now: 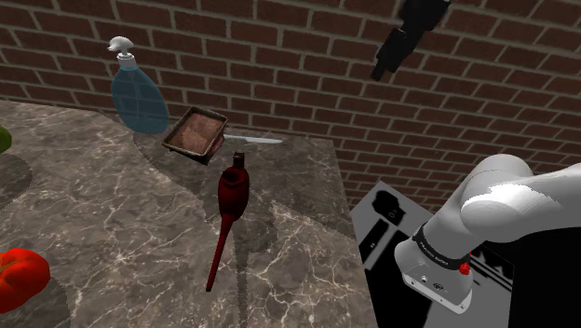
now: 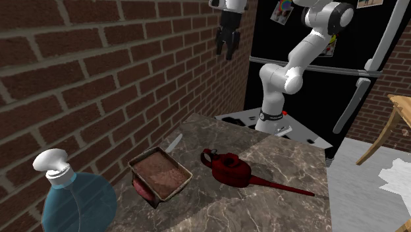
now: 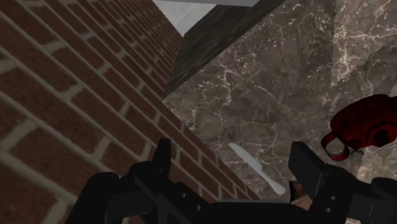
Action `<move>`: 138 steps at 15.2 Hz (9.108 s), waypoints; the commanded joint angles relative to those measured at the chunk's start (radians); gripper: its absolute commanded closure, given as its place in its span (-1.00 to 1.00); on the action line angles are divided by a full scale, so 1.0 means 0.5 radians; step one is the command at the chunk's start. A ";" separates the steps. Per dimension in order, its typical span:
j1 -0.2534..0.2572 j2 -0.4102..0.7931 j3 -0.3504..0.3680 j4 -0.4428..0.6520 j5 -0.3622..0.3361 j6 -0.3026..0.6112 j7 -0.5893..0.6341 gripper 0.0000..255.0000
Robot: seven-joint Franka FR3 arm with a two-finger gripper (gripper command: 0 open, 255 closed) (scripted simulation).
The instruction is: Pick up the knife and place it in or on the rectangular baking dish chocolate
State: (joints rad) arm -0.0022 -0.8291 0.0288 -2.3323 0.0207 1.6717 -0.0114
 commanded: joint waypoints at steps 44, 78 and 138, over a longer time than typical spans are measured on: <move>0.383 2.258 0.078 0.692 0.111 1.607 -0.986 -1.00; 0.378 2.013 0.075 0.924 0.100 1.130 -0.954 1.00; 0.698 2.494 0.197 1.842 -0.096 0.710 -0.444 -1.00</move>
State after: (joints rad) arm 0.3467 0.4212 0.1269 -1.4121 -0.0276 2.0317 -0.2338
